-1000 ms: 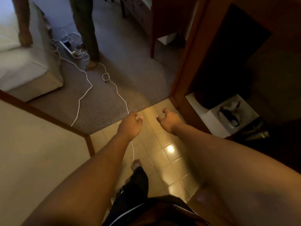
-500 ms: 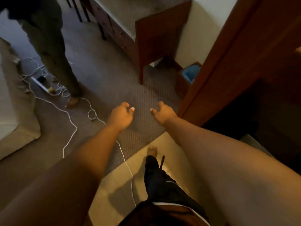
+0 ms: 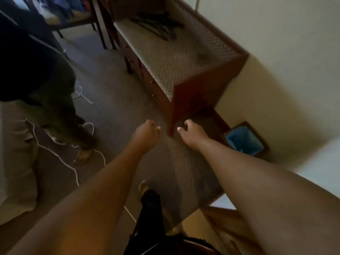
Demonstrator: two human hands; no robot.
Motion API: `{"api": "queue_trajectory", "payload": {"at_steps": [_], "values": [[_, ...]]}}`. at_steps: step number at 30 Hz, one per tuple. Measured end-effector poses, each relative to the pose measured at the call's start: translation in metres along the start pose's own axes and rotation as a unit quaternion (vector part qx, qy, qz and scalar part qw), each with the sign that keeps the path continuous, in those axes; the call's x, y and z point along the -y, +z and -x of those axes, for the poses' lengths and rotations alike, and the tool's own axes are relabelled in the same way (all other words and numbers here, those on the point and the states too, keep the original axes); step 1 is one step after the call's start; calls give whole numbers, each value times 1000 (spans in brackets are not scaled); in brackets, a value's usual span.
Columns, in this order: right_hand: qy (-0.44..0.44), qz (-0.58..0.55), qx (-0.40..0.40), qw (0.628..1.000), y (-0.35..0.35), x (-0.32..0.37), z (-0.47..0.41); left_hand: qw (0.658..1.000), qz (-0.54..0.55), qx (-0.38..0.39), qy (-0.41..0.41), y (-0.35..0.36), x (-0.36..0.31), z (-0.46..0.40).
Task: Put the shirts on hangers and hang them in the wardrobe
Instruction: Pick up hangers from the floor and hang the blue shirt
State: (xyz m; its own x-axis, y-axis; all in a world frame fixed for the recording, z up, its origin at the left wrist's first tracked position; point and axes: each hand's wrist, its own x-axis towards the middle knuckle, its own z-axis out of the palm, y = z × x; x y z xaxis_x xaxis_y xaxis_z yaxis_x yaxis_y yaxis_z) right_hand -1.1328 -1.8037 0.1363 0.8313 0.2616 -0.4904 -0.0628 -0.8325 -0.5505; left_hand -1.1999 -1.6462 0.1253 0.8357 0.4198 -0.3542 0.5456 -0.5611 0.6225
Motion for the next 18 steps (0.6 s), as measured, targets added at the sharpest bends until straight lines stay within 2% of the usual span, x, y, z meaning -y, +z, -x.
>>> {"api": "queue_trajectory", "payload": {"at_steps": [11, 18], "values": [[1, -45, -32, 998, -45, 157, -229, 995, -83, 35, 53, -128, -37, -265], [20, -72, -41, 996, -87, 220, -396, 995, -42, 53, 76, -180, -82, -438]]}}
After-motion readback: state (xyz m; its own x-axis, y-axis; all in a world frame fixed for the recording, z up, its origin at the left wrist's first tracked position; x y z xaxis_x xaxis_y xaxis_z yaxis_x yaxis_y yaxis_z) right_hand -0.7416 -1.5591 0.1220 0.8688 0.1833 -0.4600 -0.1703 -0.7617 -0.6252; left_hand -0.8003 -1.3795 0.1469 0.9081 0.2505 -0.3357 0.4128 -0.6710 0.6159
